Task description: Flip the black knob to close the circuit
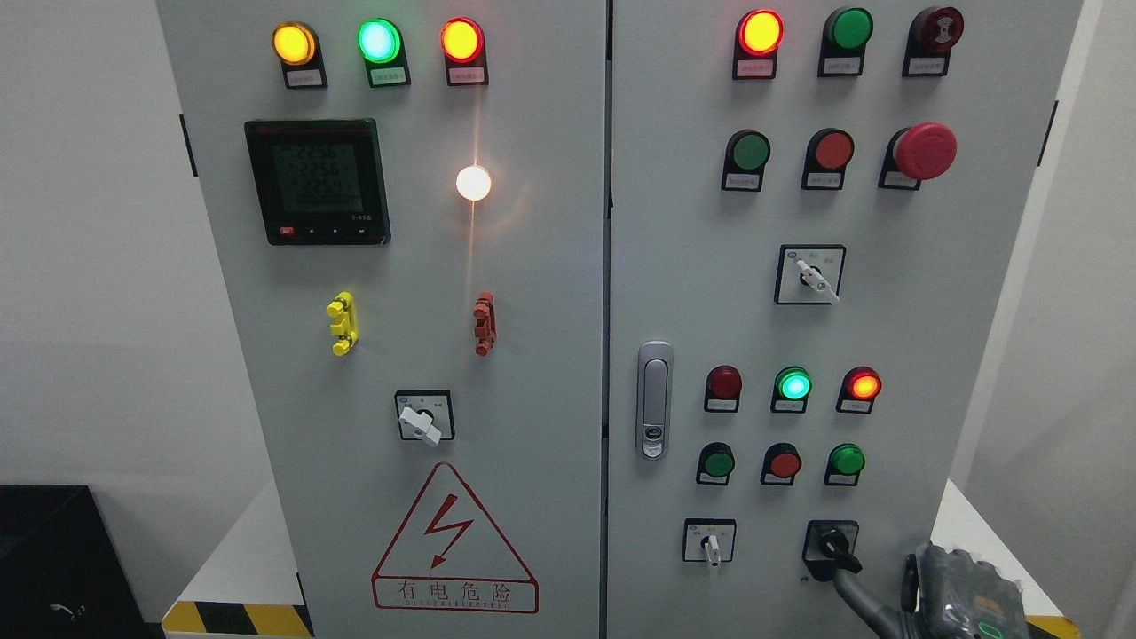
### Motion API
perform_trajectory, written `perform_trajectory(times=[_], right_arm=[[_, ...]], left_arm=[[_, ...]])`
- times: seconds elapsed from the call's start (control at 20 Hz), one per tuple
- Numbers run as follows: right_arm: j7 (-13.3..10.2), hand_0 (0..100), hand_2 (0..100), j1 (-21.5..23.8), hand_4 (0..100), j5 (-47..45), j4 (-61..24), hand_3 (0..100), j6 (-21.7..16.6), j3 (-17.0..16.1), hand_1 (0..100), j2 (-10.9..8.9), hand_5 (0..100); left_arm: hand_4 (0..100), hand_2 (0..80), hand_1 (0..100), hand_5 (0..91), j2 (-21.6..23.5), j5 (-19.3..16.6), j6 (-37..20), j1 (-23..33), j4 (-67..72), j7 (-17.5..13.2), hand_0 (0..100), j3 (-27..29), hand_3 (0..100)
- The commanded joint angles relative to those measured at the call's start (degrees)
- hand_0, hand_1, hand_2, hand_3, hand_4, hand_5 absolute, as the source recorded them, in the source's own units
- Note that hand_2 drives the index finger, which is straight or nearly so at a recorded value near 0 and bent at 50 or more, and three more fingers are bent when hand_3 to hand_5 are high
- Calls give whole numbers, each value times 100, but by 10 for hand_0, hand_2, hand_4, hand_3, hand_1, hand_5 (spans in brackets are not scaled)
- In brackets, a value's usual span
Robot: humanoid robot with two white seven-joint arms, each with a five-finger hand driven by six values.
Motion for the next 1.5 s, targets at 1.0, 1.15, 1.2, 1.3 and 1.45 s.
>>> perform_trajectory(times=[1.0,1.15,1.2,1.3,1.45], right_arm=[[-529,0,786,530,857,-576,-427,978,-34,882,54,0,894],[-538,0,760,855,851,-883,-822,961,-17,882,64,36,880],[-538,0,756,978,851,-1015,-962,960,-16,882,65,44,877],[-547,0,729,1224,834,-1340,-1252,947,-8,864,72,62,864],[-748,0,662,1541,806,-2077,-1613,906,-16,873,85,132,820]], left_arm=[[0,0,556,0,7,0,-2,123,-132,0,120,1,0],[0,0,556,0,-1,0,-2,123,-132,0,120,1,0],[0,0,556,0,-1,0,-2,123,-132,0,120,1,0],[0,0,556,0,8,0,-2,123,-132,0,120,1,0],[0,0,556,0,-1,0,-2,123,-132,0,120,1,0]])
